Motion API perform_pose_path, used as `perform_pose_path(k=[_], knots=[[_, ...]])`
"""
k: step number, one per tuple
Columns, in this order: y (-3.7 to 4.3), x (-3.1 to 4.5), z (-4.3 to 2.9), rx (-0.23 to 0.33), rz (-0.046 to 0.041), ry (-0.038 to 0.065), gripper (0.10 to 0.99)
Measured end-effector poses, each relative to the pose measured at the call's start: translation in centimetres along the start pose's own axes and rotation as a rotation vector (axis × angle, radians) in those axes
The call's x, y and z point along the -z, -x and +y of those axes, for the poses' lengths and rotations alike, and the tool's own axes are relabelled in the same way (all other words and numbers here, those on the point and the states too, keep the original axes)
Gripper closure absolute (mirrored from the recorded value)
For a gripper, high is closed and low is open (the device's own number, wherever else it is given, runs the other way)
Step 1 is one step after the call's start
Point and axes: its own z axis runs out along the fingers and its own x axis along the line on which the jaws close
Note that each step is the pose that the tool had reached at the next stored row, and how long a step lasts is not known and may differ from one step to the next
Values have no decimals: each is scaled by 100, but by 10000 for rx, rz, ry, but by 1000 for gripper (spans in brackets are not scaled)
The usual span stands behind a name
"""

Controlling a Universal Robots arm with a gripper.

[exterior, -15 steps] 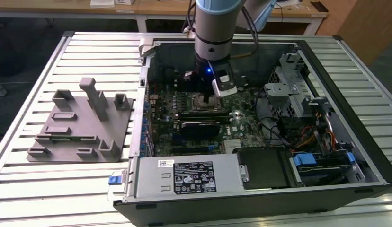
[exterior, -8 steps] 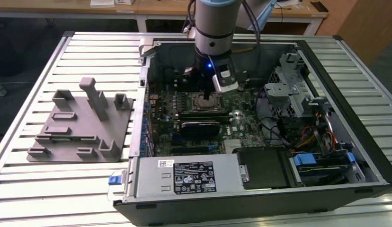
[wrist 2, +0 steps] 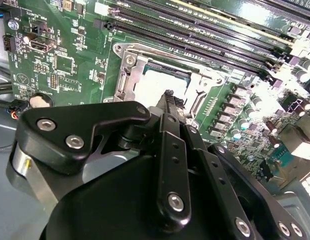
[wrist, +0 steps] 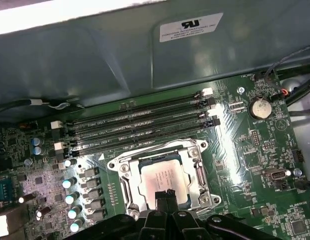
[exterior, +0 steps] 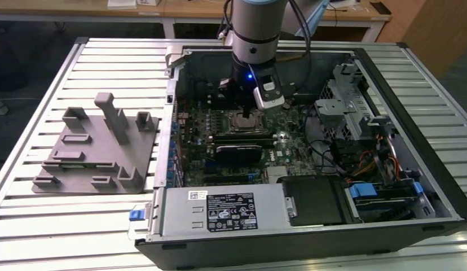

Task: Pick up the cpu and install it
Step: 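Install the second cpu locking lever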

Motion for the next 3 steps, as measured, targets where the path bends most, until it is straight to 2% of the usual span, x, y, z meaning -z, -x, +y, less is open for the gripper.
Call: perform_pose_path(k=[3], knots=[[0,0,0,1,0,1,980]])
